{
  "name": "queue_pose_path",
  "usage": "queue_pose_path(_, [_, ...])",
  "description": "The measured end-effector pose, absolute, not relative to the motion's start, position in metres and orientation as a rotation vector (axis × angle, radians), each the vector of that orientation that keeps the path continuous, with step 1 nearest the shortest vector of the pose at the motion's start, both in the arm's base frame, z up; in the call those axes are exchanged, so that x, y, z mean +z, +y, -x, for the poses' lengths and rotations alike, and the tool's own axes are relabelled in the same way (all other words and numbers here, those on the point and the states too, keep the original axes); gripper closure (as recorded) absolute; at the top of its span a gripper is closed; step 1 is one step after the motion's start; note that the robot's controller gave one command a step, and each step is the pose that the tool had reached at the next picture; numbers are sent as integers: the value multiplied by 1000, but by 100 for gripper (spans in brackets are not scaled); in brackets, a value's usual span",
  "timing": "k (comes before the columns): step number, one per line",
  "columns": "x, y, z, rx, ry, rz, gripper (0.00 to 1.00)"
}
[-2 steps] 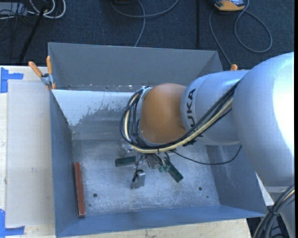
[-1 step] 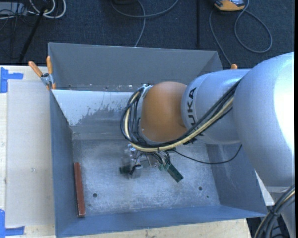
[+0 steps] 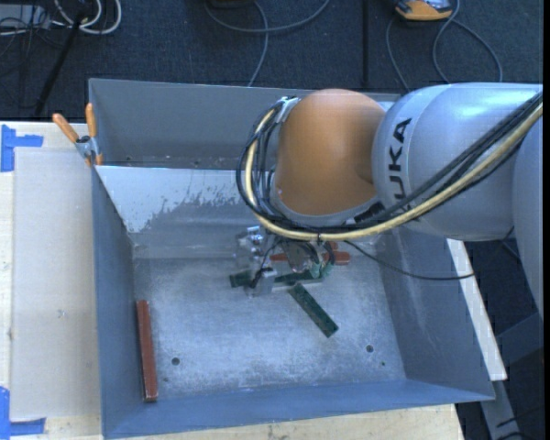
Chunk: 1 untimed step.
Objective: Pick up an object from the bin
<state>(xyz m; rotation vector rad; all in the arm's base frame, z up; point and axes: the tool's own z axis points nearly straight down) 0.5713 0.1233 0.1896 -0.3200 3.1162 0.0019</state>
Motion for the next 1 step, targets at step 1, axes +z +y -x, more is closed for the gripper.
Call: queue_pose_path(1, [258, 144, -605, 3, 3113, 330, 100])
